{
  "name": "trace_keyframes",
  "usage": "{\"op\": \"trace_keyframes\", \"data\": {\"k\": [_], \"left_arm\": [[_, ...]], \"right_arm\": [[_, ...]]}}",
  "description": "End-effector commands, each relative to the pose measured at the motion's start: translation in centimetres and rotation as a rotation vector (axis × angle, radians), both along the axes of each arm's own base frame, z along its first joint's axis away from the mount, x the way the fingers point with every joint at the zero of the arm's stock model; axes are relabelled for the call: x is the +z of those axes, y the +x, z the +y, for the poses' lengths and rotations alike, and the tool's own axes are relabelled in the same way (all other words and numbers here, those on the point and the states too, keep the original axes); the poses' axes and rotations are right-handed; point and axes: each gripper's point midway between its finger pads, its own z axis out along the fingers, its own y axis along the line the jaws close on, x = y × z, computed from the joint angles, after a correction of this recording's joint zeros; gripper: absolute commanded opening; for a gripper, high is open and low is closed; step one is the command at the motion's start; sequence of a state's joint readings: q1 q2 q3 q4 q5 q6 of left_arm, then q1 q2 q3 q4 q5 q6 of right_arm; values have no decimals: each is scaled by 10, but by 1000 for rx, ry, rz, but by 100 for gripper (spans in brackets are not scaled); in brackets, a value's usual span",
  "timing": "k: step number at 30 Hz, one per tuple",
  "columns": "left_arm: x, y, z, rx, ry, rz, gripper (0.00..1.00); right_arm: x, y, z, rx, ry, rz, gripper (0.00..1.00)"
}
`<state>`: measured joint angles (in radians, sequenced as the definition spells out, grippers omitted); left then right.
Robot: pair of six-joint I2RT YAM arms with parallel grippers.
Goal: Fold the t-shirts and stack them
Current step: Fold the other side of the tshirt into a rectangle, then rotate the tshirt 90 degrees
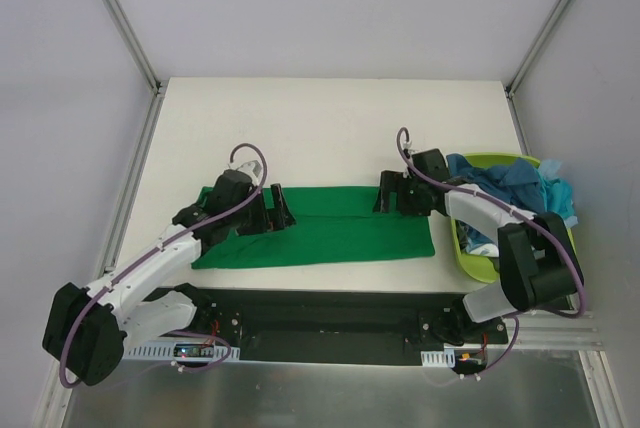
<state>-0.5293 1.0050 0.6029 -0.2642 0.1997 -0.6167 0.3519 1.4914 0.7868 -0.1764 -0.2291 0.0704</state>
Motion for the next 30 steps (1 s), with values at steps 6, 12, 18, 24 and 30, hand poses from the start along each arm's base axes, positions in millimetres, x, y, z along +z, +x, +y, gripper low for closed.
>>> {"op": "trace_keyframes", "data": {"k": [6,12,18,24,30], "left_arm": [[4,75,48,437,59,27,99],[-28,109,53,487,-40,169,99],[-54,165,56,483,-75,275,99],[-47,258,31,424,-110,260,99],[-21,357,-70,205,-314,197,99]], "right_arm": [[34,14,2,29,19,-99,96],[13,21,-1,10,-27,-44,96],[-8,-7,16,44,38,73,96],[-22,-79,42,127,58,165,96],[-12,-166,93,368,123,225,96]]}}
